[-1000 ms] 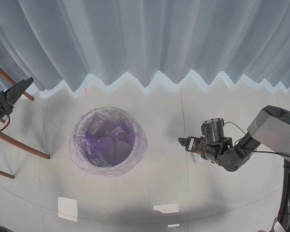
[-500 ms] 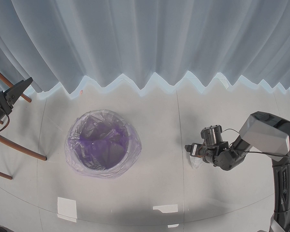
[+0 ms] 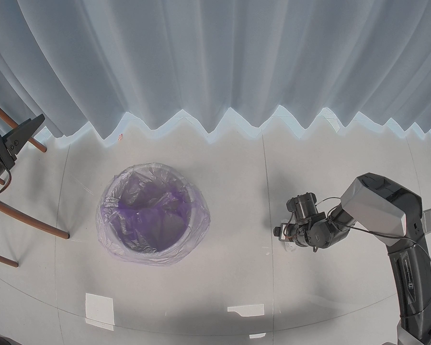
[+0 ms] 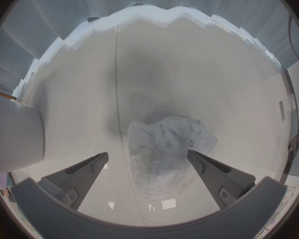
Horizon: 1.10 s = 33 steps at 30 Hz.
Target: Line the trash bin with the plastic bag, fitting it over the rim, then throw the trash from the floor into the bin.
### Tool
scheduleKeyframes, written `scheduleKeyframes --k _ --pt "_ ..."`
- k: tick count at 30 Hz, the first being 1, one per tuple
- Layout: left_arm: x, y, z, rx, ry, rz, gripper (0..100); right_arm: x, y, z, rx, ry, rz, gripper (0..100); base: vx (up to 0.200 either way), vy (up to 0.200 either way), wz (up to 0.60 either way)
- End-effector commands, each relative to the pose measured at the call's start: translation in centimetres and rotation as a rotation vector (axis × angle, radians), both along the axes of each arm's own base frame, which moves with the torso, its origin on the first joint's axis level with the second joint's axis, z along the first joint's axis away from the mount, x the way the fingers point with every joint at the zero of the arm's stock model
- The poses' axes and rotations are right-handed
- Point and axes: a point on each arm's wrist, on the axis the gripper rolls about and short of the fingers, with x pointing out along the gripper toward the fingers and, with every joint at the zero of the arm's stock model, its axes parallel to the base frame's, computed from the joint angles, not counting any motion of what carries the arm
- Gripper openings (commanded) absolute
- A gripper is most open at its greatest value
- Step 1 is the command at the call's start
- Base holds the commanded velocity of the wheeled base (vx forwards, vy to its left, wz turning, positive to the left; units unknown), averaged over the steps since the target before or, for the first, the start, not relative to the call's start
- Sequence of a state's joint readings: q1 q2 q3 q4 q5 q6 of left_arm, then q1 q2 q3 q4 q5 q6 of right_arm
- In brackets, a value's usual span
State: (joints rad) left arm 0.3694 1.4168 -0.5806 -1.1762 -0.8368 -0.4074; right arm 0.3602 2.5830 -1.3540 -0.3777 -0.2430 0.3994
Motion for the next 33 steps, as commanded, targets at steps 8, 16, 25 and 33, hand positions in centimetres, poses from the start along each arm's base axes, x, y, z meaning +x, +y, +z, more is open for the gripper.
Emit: scheduleKeyframes --k 8,16,25,33 --pt "-0.3 -0.1 0.1 0.002 -0.006 0.001 100 1.8 -0.9 0.2 0.036 0.065 -0.047 100 0.0 0.0 0.0" --pt "-0.3 -0.1 0.2 0.005 -0.009 0.001 100 1.9 -1.6 0.1 0.03 0.088 -0.067 0 0.0 0.0 0.0" --pt "-0.5 -0.2 0.1 0.003 -0.007 0.0 100 1.7 -1.7 0.1 0.06 0.094 -0.106 0 0.0 0.0 0.0" --pt "-1.2 -0.7 -0.6 -0.012 0.012 -0.014 100 -0.8 2.6 12.9 0.444 -0.077 -0.096 0 0.0 0.05 0.0"
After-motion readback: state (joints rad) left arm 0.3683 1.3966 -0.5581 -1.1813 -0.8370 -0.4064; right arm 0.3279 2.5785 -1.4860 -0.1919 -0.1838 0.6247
